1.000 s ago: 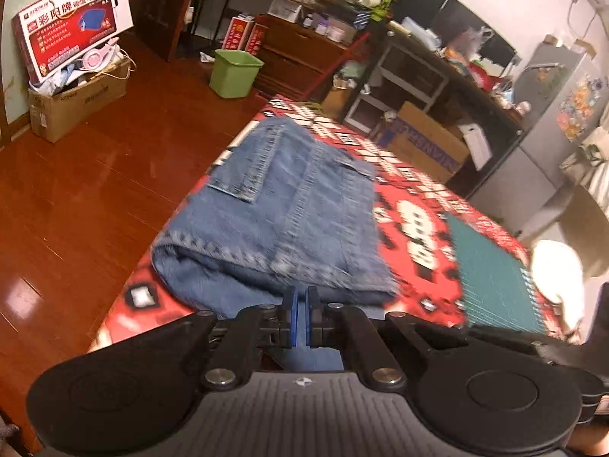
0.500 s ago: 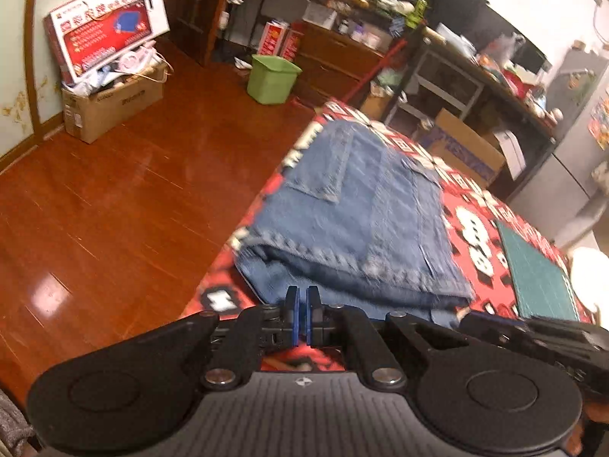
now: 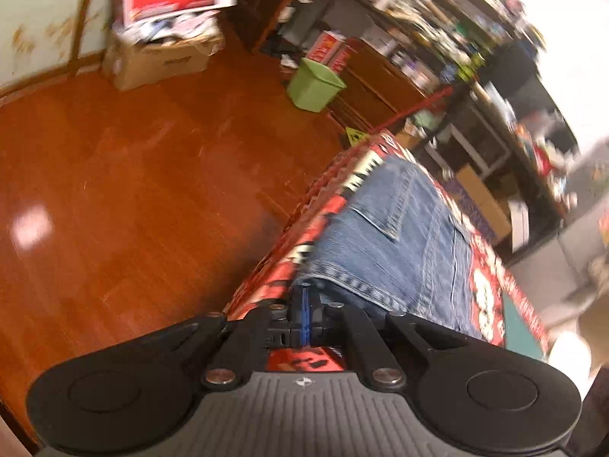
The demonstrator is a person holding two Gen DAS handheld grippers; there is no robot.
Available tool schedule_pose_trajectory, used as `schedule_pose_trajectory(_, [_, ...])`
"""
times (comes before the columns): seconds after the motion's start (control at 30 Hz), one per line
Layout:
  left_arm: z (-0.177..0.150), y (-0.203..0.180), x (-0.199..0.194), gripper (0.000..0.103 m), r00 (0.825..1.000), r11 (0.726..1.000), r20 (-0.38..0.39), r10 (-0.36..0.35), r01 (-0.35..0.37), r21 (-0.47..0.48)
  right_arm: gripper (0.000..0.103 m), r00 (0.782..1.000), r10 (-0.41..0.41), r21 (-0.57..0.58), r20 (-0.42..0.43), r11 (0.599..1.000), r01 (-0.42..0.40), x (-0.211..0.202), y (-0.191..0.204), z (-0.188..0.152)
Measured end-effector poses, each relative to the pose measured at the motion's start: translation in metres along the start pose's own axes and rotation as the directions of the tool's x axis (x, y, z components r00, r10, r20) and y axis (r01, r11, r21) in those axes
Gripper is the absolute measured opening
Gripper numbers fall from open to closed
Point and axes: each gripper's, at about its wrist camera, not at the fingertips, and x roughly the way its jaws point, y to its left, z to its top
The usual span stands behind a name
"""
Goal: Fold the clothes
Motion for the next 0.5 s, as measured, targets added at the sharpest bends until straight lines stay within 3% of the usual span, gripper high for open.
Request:
schedule_pose_trajectory(0.07, [0.005, 0.005, -0.006, 0.000, 0.999, 0.999, 0.010, 0.036, -0.036, -0.003, 0.002, 1.000, -0.004, -0.002, -0.012, 1.000, 0.004, -0.011, 0.002, 0.003])
schedule_pose_trajectory(0.17, [0.011, 0.011, -0.016, 0.000, 0.999, 0.998, 0.021, -0.035, 0.036, -0.041, 0.003, 0.999, 0.017, -0.006, 0.047, 1.000, -0.016, -0.034, 0.007, 0.012])
schedule_pose_trajectory(0.27, [0.018, -0.002, -0.020, 0.000, 0.995, 0.995, 0.039, -0.095, 0.096, -0.016, 0.003, 0.995, 0.016, -0.013, 0.098, 1.000, -0.014, -0.048, 0.010, 0.030])
schedule_pose_trajectory(0.5, [0.031, -0.037, 0.011, 0.002, 0.991, 0.988, -0.015, -0.133, 0.134, 0.079, 0.004, 0.998, -0.041, -0.007, 0.045, 0.999, 0.042, -0.017, 0.007, 0.053])
